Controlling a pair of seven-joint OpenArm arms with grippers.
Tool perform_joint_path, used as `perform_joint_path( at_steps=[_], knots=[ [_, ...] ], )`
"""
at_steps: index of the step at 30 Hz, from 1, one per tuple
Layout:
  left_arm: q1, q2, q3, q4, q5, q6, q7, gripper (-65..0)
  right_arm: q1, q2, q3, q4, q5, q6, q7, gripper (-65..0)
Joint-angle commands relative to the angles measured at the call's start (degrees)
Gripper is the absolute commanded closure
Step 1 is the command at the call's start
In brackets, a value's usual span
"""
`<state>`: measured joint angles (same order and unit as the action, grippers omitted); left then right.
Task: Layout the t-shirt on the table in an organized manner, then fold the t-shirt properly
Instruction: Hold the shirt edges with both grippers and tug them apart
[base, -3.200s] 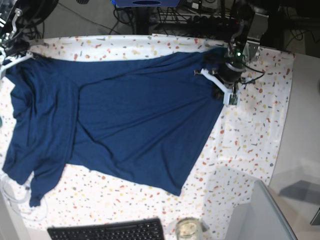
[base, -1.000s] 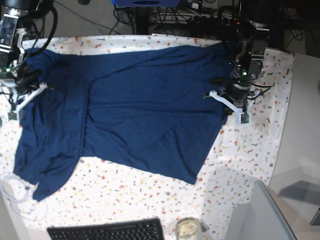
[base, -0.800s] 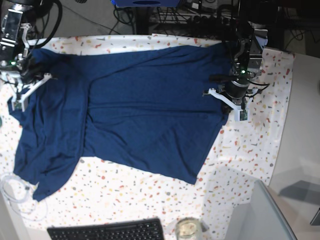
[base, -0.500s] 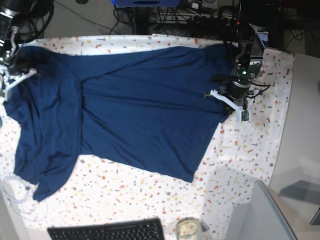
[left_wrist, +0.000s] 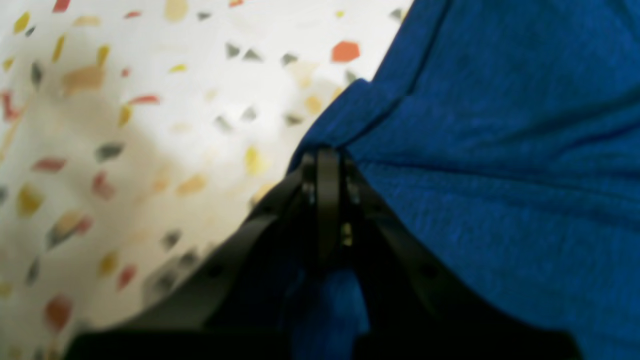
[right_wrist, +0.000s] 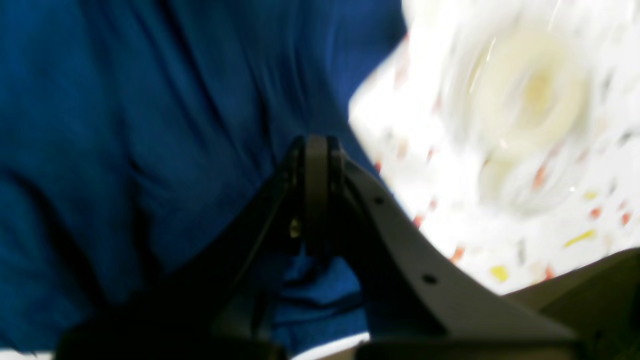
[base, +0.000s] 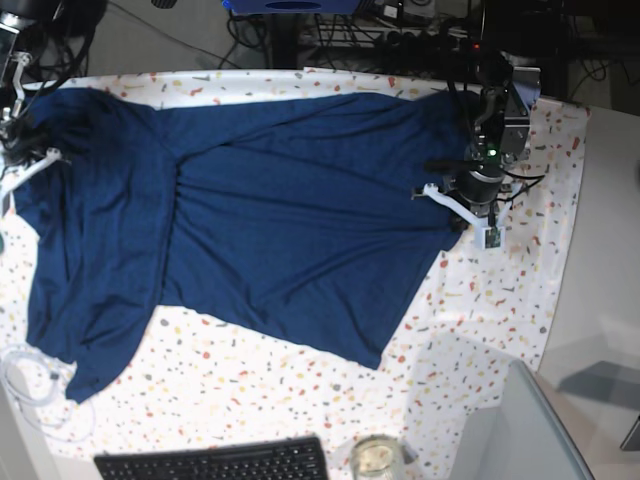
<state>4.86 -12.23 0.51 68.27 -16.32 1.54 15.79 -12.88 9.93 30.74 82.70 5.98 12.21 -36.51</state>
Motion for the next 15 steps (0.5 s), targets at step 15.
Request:
perform_joint_path(
  at_steps=[15],
  knots=[
    [-0.6, -1.09, -0.12, -5.54, 0.18, 0.26, -1.42, 0.0, 0.62, 3.47, 0.51, -10.74, -0.22, -0.56, 2.36, 0.0]
  ],
)
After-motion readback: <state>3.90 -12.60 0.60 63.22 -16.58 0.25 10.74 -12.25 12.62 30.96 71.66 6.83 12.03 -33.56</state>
